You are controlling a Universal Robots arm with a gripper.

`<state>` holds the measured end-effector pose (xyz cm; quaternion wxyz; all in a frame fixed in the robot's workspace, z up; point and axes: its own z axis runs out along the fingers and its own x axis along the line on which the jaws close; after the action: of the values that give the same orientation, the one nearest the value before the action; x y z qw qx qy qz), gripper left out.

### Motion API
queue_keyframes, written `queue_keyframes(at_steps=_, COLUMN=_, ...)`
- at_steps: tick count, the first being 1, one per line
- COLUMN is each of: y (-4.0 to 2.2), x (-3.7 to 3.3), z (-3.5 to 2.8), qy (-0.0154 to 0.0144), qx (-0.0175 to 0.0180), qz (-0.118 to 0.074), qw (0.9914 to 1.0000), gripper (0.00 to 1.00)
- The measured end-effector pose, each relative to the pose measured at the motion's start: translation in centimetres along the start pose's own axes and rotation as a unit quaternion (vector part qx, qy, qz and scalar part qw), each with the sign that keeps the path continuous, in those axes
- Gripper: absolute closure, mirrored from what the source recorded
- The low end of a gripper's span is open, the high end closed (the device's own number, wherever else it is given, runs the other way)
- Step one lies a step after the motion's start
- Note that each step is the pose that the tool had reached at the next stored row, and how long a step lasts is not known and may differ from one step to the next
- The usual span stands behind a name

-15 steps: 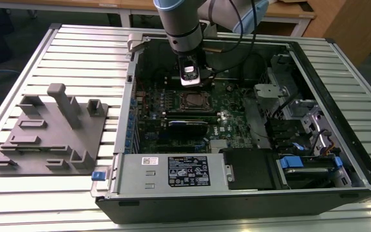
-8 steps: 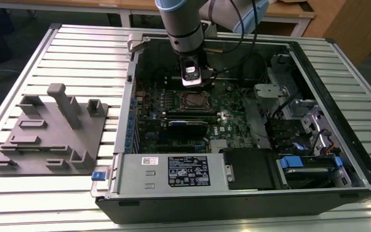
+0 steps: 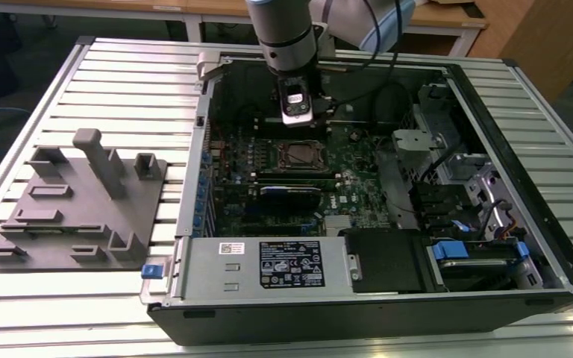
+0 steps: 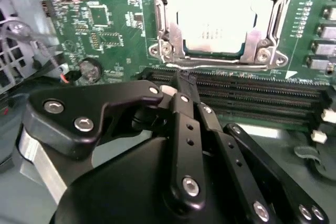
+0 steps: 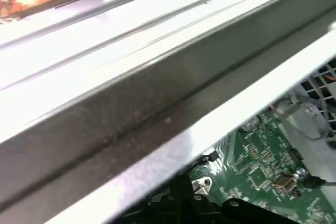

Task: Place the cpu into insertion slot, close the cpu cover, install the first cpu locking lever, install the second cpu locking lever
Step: 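Install the first cpu locking lever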

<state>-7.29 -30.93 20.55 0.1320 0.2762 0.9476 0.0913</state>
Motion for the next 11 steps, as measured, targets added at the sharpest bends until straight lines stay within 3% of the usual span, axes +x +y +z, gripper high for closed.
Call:
queue_keyframes(at_steps=6, y=0.35, x=-0.28, z=-1.34, qy=0.0000, qx=0.0000, qz=0.000, qw=1.00000, gripper=0.89)
queue_keyframes(at_steps=11, y=0.40, x=-0.32, z=-1.53, qy=0.0000, qx=-0.0001, qz=0.000, qw=1.00000, gripper=0.89)
